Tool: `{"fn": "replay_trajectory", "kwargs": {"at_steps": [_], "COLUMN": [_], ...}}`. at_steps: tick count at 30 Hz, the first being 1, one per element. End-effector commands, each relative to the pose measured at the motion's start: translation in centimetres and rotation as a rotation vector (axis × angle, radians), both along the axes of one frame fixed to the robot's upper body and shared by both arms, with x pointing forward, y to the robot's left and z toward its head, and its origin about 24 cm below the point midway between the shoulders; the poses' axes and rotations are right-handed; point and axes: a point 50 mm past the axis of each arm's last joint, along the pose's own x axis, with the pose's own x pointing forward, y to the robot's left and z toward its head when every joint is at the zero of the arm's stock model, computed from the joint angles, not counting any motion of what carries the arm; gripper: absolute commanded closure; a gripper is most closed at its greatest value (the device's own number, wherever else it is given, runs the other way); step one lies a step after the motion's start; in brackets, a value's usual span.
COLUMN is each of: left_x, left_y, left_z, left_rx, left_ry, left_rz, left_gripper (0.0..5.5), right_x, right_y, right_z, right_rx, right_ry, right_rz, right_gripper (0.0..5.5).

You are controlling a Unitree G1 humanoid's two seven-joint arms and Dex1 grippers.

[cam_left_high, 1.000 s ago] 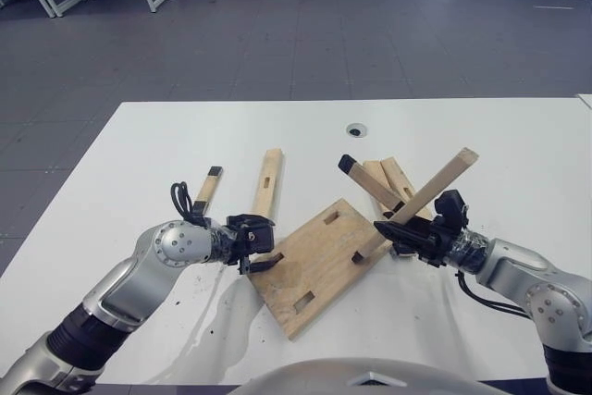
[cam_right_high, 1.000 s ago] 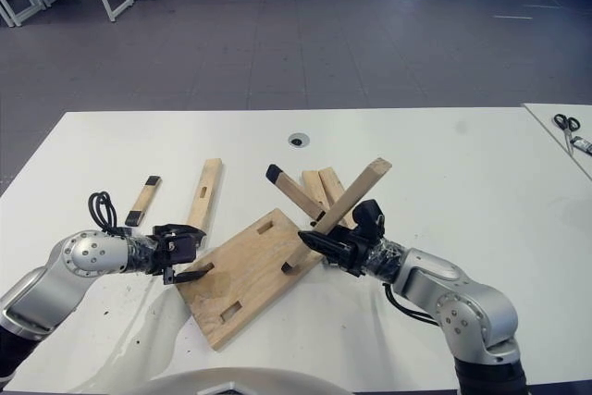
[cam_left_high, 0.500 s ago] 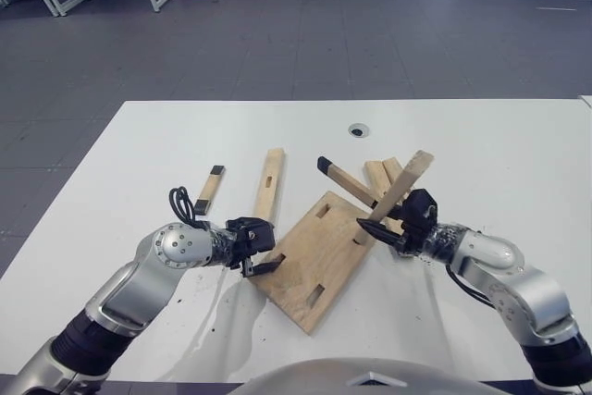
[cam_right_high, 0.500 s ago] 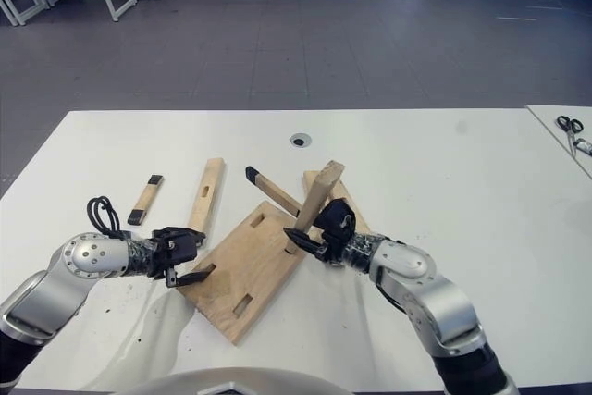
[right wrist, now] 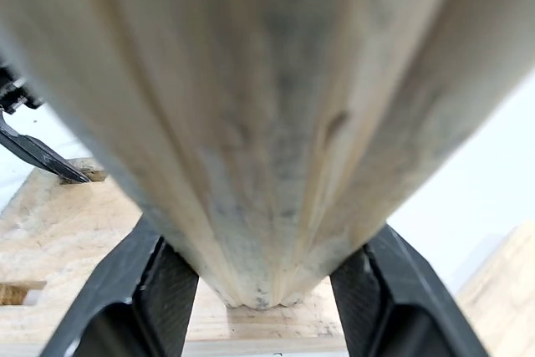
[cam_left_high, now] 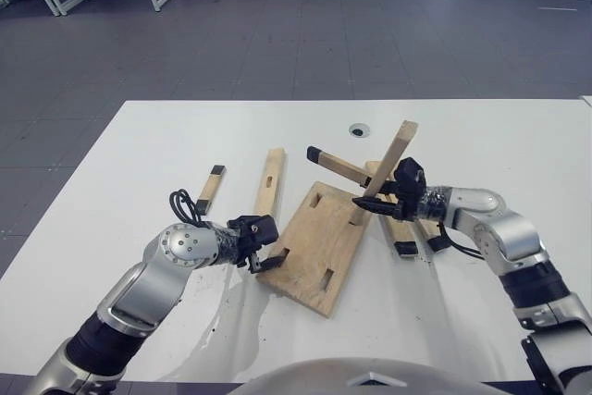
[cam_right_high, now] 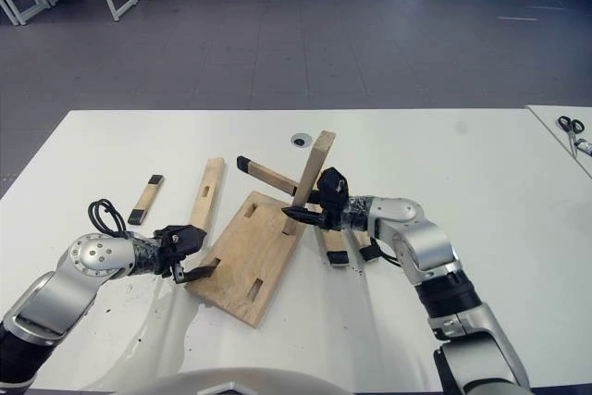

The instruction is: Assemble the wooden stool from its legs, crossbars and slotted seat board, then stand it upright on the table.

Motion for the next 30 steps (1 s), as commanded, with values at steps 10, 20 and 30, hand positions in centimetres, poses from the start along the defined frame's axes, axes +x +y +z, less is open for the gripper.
{"fn": "replay_trajectory", "kwargs": {"at_steps": [10,20,30], "left_x": [-0.1,1.0,2.5], "left_y": [0.0,0.9,1.6], "left_z": [-1.4,-0.8,2.2], "left_rx": [-0.006,-0.011,-0.107], "left_ry": [0.062,0.027,-0.009], "left_rz": [0.042,0.119,0.179], "left_gripper": [1.60,1.60,1.60], "right_x": [1.8,-1.1,-3.3], "right_y": [-0.6,-0.6,-4.4], "right_z": [2.8,3.6,1.4], "right_rx": [-0.063,-0.071,-0.125], "right_ry": [-0.107,-0.023,0.083], "right_rz": [-0.017,0.090,-0.079], "right_gripper": [2.36,0.62,0.23]}}
